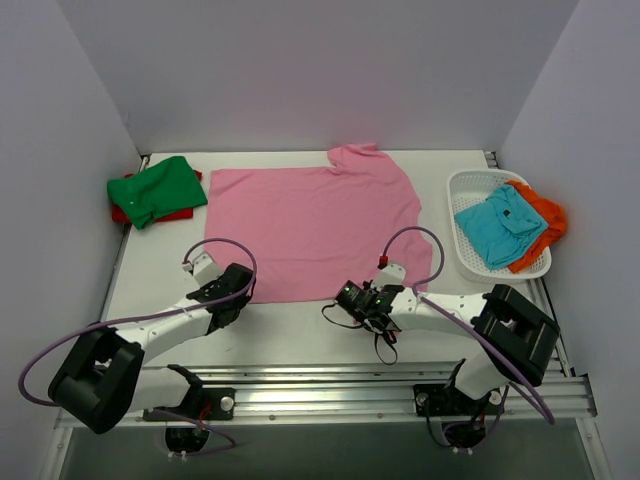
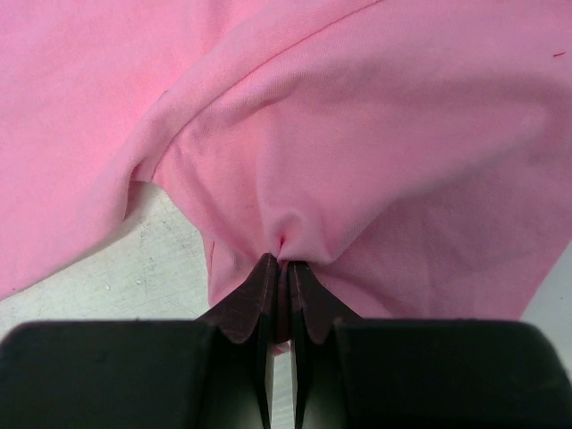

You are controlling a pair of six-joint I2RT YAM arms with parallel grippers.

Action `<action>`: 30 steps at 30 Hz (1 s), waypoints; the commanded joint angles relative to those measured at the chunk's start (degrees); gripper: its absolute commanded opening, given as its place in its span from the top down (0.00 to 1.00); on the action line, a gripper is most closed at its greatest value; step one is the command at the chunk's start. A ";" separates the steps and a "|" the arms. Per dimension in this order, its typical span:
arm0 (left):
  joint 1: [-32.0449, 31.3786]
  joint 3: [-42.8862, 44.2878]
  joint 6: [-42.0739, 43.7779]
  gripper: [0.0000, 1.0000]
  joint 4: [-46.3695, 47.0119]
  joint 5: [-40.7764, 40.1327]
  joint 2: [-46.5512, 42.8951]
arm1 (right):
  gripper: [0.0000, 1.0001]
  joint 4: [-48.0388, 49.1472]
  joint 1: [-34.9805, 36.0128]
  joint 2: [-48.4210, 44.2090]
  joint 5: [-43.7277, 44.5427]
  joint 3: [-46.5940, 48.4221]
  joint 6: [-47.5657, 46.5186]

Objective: Fold and stack the t-shirts
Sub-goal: Fold the tshirt

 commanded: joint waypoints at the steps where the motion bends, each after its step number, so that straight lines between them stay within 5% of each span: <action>1: -0.29 1.06 0.21 0.72 0.70 -0.12 0.50 | 1.00 -4.65 -0.58 2.03 -0.32 -0.42 -0.28; 8: -0.29 1.67 1.44 0.97 0.79 0.14 0.24 | 1.00 -6.58 -0.58 0.71 1.00 0.02 0.34; 21: -0.12 4.92 5.31 0.98 -6.33 -1.00 -10.21 | 1.00 -13.35 -0.49 -5.97 5.48 3.35 1.04; 30: -0.11 10.46 6.37 0.98 -6.50 -1.27 -7.24 | 1.00 -16.60 -0.67 -3.52 9.96 12.05 -2.29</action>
